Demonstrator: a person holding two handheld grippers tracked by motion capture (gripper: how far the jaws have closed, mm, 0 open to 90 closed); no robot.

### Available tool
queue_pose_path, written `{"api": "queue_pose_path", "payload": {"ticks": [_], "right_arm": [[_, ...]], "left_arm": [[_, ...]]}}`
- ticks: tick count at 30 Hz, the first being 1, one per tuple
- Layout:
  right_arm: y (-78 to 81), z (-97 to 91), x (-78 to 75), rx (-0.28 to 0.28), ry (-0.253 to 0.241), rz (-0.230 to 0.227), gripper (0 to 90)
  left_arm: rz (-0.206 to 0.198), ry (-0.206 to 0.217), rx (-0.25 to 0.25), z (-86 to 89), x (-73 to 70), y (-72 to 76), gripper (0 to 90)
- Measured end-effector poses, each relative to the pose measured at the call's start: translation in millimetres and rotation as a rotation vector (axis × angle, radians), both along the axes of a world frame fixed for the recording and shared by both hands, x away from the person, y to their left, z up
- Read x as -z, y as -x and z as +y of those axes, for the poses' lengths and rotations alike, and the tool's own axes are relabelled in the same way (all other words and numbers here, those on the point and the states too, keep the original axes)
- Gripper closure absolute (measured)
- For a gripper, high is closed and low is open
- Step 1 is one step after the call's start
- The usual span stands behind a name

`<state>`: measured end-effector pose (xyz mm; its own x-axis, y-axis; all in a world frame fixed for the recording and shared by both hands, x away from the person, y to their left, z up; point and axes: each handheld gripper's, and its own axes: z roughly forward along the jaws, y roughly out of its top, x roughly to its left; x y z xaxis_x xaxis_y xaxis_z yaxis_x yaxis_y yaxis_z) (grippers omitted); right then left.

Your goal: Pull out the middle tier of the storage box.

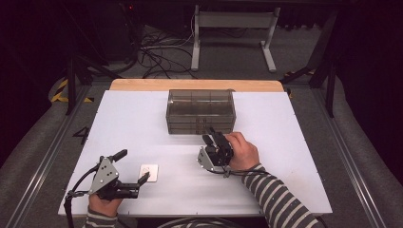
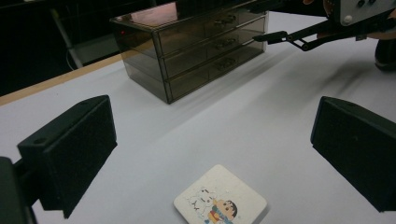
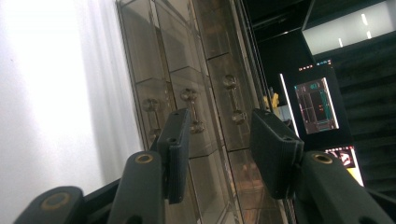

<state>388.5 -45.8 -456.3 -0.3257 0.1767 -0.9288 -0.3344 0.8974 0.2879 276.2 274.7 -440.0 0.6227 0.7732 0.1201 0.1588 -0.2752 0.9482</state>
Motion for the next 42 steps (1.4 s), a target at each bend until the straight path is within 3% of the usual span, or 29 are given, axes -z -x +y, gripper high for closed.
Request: {"api": "queue_pose_path", "payload": {"ticks": [18, 28, 34, 38, 42], "right_arm": [[-11.8, 8.2, 16.6, 0.049, 0.072, -0.059, 66.0], [-20.5, 14.4, 24.6, 0.073, 0.127, -0.07, 69.2], [-21.2, 16.0, 26.3, 0.098, 0.123, -0.066, 70.1], [-24.0, 17.1, 25.3, 0.081, 0.145, -0.085, 71.2], [-24.9, 18.1, 26.8, 0.116, 0.145, -0.07, 73.4]], "left_arm": [[0.002, 0.0, -0.001, 0.6, -0.1, -0.1, 0.9], [0.004, 0.004, -0.001, 1.1, 0.1, -0.3, 1.0], [0.006, 0.009, -0.001, 1.1, 0.1, -0.1, 0.9], [0.004, 0.004, -0.001, 1.3, 0.1, -0.3, 1.0], [0.005, 0.009, 0.0, 1.0, 0.2, -0.1, 1.0]]}}
